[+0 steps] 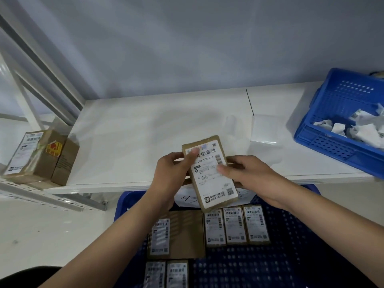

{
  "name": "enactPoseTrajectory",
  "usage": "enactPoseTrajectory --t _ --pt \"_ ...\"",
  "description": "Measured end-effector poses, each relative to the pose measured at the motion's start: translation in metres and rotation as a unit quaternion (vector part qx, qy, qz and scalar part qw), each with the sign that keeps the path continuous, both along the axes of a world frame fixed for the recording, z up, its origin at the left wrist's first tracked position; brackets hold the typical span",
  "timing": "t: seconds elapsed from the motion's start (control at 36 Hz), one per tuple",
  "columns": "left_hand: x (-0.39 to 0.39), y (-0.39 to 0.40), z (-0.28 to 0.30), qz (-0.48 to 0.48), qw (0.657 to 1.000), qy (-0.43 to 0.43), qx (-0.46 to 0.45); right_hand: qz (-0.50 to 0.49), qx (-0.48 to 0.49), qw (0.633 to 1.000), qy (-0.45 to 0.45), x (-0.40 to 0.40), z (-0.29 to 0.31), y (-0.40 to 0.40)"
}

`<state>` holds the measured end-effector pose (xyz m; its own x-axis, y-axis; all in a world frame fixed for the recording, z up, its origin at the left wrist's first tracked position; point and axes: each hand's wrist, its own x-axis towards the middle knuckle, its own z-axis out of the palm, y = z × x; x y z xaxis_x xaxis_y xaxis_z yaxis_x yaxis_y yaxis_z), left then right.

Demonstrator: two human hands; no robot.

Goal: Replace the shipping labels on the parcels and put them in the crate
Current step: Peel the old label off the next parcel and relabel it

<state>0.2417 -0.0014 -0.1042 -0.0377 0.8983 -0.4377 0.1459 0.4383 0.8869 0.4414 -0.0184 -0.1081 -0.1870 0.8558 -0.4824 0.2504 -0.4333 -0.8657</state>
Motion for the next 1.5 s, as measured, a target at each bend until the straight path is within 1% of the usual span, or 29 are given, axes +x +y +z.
enactPoseTrajectory --t 0.08,0.14,0.25,0.33,0.39,0.56,0.64,0.72,0.81,0.94,1.06,1.14,1.22,1.28,1.42,1.5 --pt "-0.001 0.001 0.001 0.020 0.999 -0.024 -0.009 0.038 -0.003 0.999 -0.024 -0.001 -0.003 -0.002" --pt "-0.001 0.000 0.003 0.008 0.999 -0.045 -0.018 0.024 0.006 0.999 -0.028 -0.001 -0.005 -0.001" --pt "0.005 -0.006 0.001 -0.086 0.993 -0.055 -0.053 -0.017 0.020 0.999 -0.024 0.004 -0.007 0.003" --pt "0.005 -0.009 -0.004 -0.141 0.988 -0.032 -0.046 -0.032 0.031 0.999 -0.029 0.006 -0.004 0.005" --pt "0.004 -0.009 -0.004 -0.156 0.987 -0.020 -0.035 -0.040 0.034 0.998 -0.030 0.007 -0.003 0.006" --pt "0.001 -0.005 -0.002 -0.130 0.991 -0.025 -0.016 -0.029 0.012 1.000 0.003 0.008 -0.002 0.007" --pt "0.000 -0.004 -0.003 -0.131 0.991 -0.008 -0.004 0.007 -0.014 1.000 0.023 0.010 -0.003 0.007" --pt "-0.001 -0.003 -0.004 -0.120 0.993 0.001 0.003 0.047 -0.017 0.999 0.018 0.010 -0.004 0.005" --pt "-0.002 -0.002 -0.005 -0.118 0.993 -0.004 0.003 0.024 -0.018 0.999 0.030 0.009 -0.007 0.005" --pt "-0.001 -0.006 -0.003 -0.164 0.986 0.005 -0.005 -0.004 0.002 1.000 0.021 0.008 -0.006 0.007" --pt "0.000 -0.006 -0.001 -0.149 0.989 0.013 0.017 -0.001 0.009 1.000 0.027 0.008 -0.003 0.006" --pt "-0.003 -0.004 0.002 -0.142 0.990 -0.008 0.019 0.007 0.007 0.999 0.033 0.009 0.002 0.006" --pt "-0.003 -0.004 0.004 -0.148 0.989 -0.014 0.021 0.010 0.019 1.000 -0.006 0.011 0.006 0.007" --pt "-0.002 -0.005 0.003 -0.161 0.987 -0.004 0.018 -0.013 0.031 0.999 -0.017 0.011 0.009 0.008" --pt "0.003 -0.010 0.000 -0.223 0.974 0.025 -0.001 -0.132 0.044 0.989 0.057 0.019 0.018 0.018" --pt "0.006 -0.013 -0.003 -0.246 0.969 0.037 -0.003 -0.151 0.038 0.986 0.061 0.026 0.017 0.022"
